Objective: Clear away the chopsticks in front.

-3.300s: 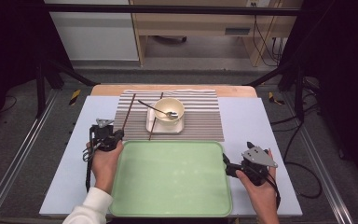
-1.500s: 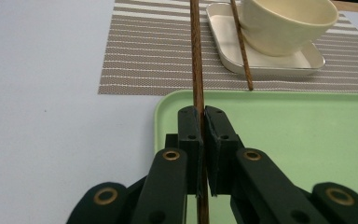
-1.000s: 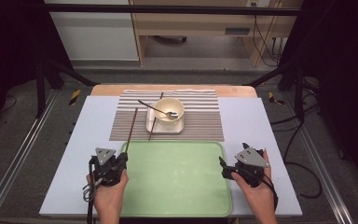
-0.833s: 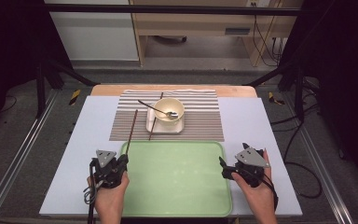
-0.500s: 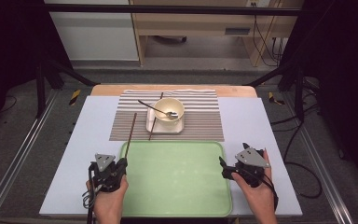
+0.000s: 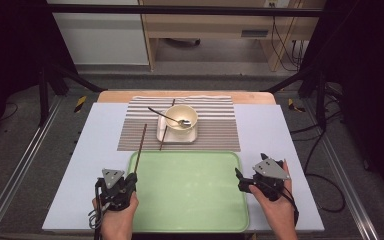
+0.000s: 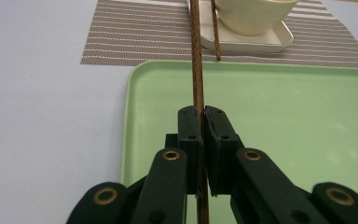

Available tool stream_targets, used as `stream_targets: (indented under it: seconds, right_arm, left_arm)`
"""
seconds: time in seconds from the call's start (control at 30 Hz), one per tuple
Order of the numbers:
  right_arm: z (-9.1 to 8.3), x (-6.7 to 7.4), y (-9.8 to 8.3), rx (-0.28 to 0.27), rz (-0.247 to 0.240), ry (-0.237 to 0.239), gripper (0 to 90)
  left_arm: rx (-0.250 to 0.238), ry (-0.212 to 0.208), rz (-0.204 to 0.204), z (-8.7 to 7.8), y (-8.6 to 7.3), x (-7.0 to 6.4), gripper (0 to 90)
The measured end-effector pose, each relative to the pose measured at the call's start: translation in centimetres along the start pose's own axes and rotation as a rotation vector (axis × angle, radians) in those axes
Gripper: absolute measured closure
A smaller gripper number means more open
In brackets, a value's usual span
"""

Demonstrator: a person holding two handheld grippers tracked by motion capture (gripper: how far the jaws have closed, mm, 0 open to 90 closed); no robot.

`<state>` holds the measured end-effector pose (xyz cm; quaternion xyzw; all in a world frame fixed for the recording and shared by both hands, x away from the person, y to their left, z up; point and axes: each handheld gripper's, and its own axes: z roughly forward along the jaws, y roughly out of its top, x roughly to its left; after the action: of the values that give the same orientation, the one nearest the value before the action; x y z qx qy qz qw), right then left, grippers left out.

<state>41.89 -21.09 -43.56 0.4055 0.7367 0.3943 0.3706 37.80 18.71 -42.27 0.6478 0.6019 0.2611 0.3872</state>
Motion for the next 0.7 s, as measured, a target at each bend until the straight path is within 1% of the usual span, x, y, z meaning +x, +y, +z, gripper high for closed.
stream_targets:
  seconds: [0.1, 0.23, 0.37, 0.5, 0.57, 0.7]
  right_arm:
    - [-0.1, -0.1, 0.0, -0.003, 0.000, -0.004, 6.7]
    - [0.0, -0.2, -0.2, 0.002, 0.006, -0.003, 6.7]
    - [0.0, -0.3, -0.2, 0.000, 0.006, -0.001, 6.7]
    - [0.0, -0.2, -0.2, 0.004, -0.001, -0.001, 6.7]
    - [-0.1, -0.1, -0.2, 0.005, -0.004, -0.002, 6.7]
    - [0.0, 0.0, -0.2, 0.014, -0.006, 0.000, 6.7]
  left_arm:
    - [-0.004, 0.000, -0.005, -0.3, -0.1, 0.0, 85.6]
    - [-0.002, -0.002, -0.025, -0.2, 0.0, 0.1, 85.6]
    - [-0.003, 0.002, -0.024, -0.3, -0.2, 0.1, 85.6]
    - [-0.001, 0.004, -0.024, -0.3, -0.6, 0.0, 85.5]
    - [0.010, 0.004, -0.020, -0.5, -1.2, -0.1, 85.5]
    - [0.027, -0.002, -0.028, -0.6, -1.9, 0.0, 85.5]
